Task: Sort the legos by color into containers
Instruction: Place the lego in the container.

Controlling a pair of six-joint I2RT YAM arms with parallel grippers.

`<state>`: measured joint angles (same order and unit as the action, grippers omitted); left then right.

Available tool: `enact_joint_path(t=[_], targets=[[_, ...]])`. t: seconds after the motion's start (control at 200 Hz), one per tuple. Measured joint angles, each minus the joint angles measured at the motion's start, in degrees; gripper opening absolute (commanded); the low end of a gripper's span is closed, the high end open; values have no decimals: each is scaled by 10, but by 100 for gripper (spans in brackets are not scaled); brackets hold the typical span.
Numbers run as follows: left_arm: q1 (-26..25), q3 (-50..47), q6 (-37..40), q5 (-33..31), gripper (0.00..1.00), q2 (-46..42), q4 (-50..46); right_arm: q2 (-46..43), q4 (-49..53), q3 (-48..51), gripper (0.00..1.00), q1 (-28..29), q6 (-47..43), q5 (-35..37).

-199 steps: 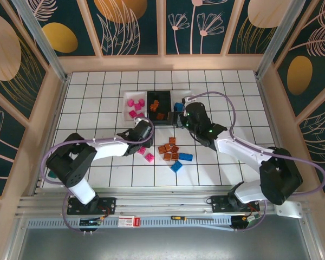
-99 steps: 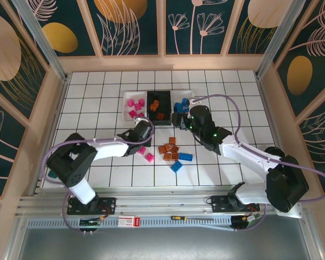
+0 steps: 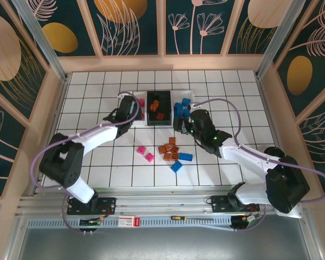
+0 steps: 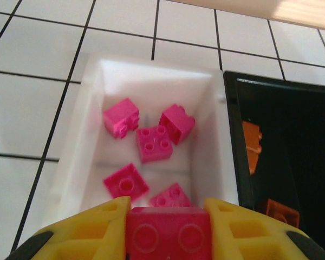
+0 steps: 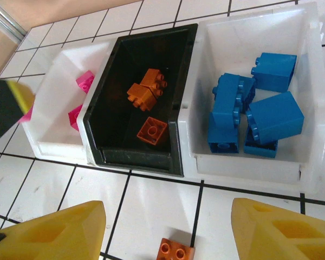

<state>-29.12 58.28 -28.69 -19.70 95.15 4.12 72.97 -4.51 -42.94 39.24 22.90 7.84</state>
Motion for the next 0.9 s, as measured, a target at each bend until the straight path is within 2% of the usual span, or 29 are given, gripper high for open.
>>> enact_joint_path(t=[0.17,0.315,0.48,0.571,0.726,0.901], targets=[[19,78,1,-3,38,80,-15,-17,1,16,63,0,0,-11],[35,125,5,-5,57,122,-33,-20,6,33,63,1,-5,-40],[37,132,8,2,76,117,-44,-14,21,42,63,11,-10,-54],[36,113,7,23,84,82,-43,7,27,42,62,28,-13,-53],[26,42,-6,56,98,-44,-33,41,60,42,62,59,-11,-37],[-20,-58,-19,77,99,-168,-5,42,73,68,62,73,-2,-32]])
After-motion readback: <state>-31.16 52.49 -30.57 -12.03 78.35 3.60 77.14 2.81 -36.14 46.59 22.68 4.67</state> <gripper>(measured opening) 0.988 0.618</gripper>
